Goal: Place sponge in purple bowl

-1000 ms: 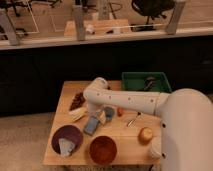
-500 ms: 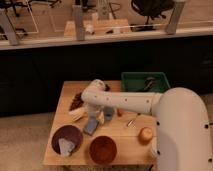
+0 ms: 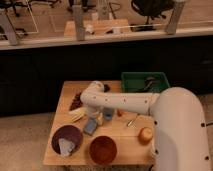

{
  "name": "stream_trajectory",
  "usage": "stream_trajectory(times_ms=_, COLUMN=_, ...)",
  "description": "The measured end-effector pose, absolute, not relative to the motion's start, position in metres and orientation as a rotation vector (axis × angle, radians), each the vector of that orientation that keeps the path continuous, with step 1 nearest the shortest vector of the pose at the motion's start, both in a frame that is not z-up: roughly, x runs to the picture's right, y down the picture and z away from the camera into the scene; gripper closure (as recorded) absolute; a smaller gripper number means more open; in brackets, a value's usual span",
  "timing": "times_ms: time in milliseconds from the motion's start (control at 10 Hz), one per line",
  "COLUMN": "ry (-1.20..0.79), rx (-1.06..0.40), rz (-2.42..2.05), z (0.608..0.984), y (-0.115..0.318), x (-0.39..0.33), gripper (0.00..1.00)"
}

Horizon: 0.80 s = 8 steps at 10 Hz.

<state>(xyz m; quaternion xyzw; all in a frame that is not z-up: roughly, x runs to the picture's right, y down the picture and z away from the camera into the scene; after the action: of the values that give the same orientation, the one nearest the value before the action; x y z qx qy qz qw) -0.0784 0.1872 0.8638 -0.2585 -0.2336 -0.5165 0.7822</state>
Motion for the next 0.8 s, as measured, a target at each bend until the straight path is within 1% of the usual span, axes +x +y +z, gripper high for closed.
stream_trajectory(times_ms=100, ry=-0.510, rx=-0.562, rz=-1.117, z=0.862, y=0.188, x=-0.079, gripper=0.56)
stream_trajectory(times_ms=200, ry=-0.518, rx=-0.562, rz=-1.117, z=0.861, y=0.188, x=-0.081, gripper=0.60)
stream_trajectory(times_ms=500, ry=-0.561, rx=-0.542, rz=-1.092, z=0.853, y=0.183, x=-0.081, gripper=0.60)
stream_trajectory(times_ms=800, ry=-0.609, rx=-0.476, rz=-1.081, z=0.826, y=0.157, x=-0.082, gripper=0.60)
